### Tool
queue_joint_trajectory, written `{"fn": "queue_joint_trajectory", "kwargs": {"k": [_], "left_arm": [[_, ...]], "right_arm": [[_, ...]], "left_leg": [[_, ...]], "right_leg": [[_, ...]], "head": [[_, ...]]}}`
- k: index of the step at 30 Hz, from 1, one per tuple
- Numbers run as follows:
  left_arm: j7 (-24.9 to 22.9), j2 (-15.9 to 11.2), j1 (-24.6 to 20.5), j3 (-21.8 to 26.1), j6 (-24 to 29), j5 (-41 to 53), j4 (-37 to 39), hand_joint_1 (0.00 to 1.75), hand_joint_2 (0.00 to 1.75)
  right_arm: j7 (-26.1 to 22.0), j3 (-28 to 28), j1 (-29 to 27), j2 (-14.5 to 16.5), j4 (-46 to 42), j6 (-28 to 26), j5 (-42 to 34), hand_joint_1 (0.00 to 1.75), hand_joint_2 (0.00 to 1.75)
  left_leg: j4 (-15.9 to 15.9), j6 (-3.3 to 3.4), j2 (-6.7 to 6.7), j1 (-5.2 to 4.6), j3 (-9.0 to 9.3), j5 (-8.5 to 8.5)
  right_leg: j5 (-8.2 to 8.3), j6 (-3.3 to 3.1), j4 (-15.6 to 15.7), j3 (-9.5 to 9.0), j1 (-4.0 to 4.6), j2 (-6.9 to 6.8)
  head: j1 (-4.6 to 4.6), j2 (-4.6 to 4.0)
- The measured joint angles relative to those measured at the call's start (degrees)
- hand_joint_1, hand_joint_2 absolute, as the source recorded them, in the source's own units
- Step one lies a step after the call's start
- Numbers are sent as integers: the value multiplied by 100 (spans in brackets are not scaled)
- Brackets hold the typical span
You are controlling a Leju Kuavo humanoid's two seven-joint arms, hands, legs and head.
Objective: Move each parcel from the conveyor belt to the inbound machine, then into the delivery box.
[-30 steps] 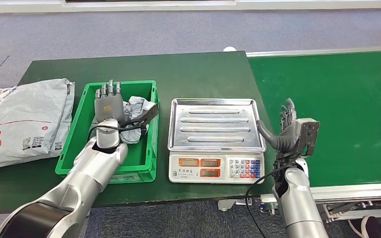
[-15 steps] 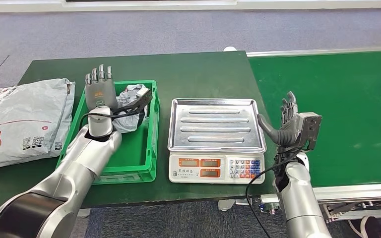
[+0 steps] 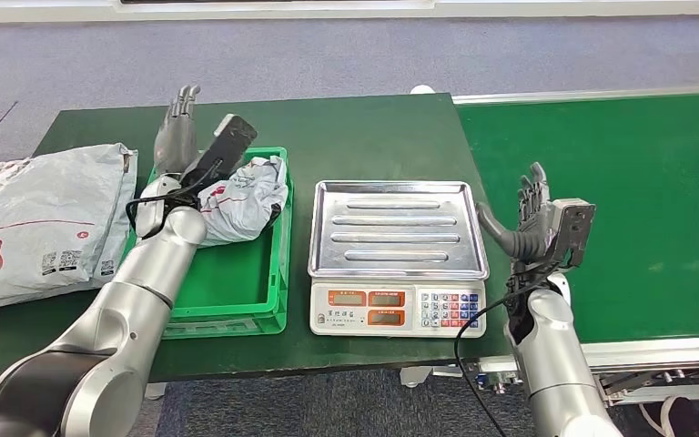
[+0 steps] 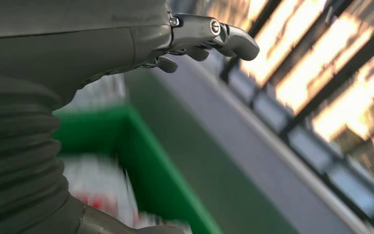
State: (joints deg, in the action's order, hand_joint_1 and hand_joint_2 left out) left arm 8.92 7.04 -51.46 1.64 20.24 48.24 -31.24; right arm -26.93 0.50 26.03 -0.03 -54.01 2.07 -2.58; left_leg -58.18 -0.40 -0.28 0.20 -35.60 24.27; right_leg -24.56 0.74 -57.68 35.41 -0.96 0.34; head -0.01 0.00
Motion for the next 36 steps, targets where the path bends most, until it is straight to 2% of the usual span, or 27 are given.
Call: {"fn": "queue_joint_trajectory", "kwargs": {"k": [5,9,11,18,25,29,36], "left_arm": [[760,53,38,642,-1476,-1873,-87,0,175],[914,94,101,959,-2801,-3307,-187,0,175],[937,192,182,950,-3057,-3553,-241,0,175],[976,597,541,436,-2818,-4075,-485,0,175],[1205,992,883,-670,-2281,-4211,-541,0,175],[1337,1092,900,-1242,-2109,-4552,-469,0,175],[1389,1219,900,-1842,-2047,-4915,-356,0,175]], "right_arm": [[-75,-114,115,-60,254,9,-76,0,175],[-72,-227,242,-61,413,-22,-69,0,175],[-77,-313,340,-61,500,-51,-42,0,175],[-148,-540,476,-58,670,-142,-54,0,175],[-150,-758,338,-46,635,-419,-253,0,175],[-128,-844,44,-48,415,-602,-378,0,175],[-77,-941,-193,-27,84,-910,-439,0,175]], "left_leg": [[0,0,-1,0,-1,0],[0,0,-3,0,-2,0],[0,0,-10,0,-3,0],[-5,2,-16,-4,-9,2],[-6,5,-36,-4,-13,3],[-5,8,-35,-4,-15,6],[-5,9,-32,-4,-14,6]], "right_leg": [[0,0,0,2,1,1],[-1,0,0,3,0,-1],[-2,2,0,2,-1,-7],[-2,4,1,1,-5,-12],[-8,12,2,0,-5,-27],[-9,13,2,2,-5,-26],[-9,13,2,4,-4,-23]], "head": [[1,0],[1,0],[1,0],[1,0],[1,0],[1,0],[1,0]]}}
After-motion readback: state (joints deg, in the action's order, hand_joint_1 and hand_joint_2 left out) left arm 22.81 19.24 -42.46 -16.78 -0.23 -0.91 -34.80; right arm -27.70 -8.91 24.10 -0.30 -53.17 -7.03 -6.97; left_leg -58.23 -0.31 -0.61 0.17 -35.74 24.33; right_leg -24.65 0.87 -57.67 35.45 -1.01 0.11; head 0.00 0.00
